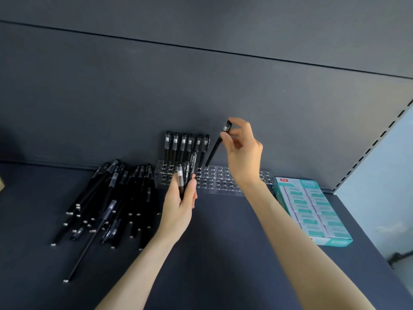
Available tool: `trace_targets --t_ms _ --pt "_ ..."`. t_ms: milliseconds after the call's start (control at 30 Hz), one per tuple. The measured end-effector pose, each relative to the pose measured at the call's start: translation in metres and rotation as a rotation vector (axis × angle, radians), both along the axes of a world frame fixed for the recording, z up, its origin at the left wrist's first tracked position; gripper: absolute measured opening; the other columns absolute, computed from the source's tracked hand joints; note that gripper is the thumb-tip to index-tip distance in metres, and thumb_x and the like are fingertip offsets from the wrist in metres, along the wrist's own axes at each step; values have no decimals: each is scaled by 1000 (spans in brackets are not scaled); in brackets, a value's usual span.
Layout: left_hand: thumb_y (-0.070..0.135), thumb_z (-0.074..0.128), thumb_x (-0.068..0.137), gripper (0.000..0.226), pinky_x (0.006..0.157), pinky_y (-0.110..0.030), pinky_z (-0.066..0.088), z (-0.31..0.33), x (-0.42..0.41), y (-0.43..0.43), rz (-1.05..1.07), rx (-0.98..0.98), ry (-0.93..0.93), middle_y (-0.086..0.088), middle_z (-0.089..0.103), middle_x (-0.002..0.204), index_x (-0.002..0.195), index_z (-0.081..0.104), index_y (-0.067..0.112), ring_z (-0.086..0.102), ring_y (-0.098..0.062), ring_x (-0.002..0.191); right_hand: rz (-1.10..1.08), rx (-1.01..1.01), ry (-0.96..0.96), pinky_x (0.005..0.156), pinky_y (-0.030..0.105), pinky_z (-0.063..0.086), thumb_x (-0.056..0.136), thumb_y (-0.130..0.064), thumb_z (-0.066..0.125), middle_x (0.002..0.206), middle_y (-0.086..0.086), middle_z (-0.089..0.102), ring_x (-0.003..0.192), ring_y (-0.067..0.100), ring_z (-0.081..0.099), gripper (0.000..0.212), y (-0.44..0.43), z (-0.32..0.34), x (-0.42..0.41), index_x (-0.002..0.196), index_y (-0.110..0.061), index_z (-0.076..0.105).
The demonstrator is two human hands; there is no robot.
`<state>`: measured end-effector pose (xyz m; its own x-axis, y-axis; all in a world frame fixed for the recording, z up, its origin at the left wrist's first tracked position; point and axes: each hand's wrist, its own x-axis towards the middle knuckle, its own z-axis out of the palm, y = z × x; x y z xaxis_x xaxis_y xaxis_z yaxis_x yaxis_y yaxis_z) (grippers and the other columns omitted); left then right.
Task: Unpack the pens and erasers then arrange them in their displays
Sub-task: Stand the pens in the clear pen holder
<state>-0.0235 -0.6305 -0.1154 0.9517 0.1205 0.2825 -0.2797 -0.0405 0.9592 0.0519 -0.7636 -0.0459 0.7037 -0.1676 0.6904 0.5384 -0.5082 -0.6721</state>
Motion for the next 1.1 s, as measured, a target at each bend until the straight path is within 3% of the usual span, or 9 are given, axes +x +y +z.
trace_targets --t_ms 200,333,467,533,700,867,933,1033,1100 --pt "23 45 99 10 42 -24 38 -4 2 0 -25 -77 43 8 45 54 102 53 18 37 -8 45 6 -100 26 74 33 52 88 -7 63 80 -6 60 71 21 61 27 4 -6 7 115 -10 60" --pt "29 48 99 13 38 -17 27 -3 3 -2 -54 -168 129 9 44 53 102 56 20 34 -5 41 16 -160 33 74 40 52 87 -4 62 81 5 66 71 25 61 28 3 -13 9 115 -7 61" --pt "30 49 98 12 38 -16 25 -1 4 -1 -57 -217 160 8 42 53 101 58 23 32 -4 41 13 -185 113 72 44 52 86 -7 65 75 -5 62 67 21 61 24 4 -19 12 109 -9 59" --pt "32 50 97 11 38 -17 24 -1 5 -1 -62 -226 165 7 42 54 97 59 25 31 -5 42 19 -211 126 70 45 52 86 -7 65 74 -1 64 66 23 60 21 3 -21 12 106 -9 59" --pt "34 56 94 19 39 -21 23 0 4 1 -90 -246 194 3 43 56 77 54 26 31 -8 41 -10 -194 141 71 42 53 86 -9 65 81 -7 62 70 18 61 19 0 -20 4 104 -12 61" --pt "28 60 92 21 41 -29 21 1 3 1 -217 -275 233 0 52 57 72 57 26 30 -12 42 144 39 220 65 9 43 84 -25 69 77 -18 65 72 -1 59 15 -5 -21 -27 92 -32 59" --pt "23 61 92 13 40 -25 22 0 2 0 -274 -267 236 -2 56 59 79 60 22 32 -12 41 292 117 341 66 12 46 81 -28 72 77 -19 68 71 -1 63 17 -6 -25 -39 93 -33 61" --pt "22 62 91 5 38 -24 27 -2 1 -3 -310 -221 240 -5 60 63 88 62 19 37 -14 42 407 251 414 68 16 50 81 -16 72 77 -12 71 73 6 67 20 -7 -34 -46 97 -24 62" --pt "24 61 92 13 39 -25 33 -4 1 -5 -312 -187 240 -5 62 65 94 62 11 41 -16 44 442 314 417 69 17 50 85 -9 67 80 -7 72 76 9 68 19 -8 -35 -46 100 -18 62"
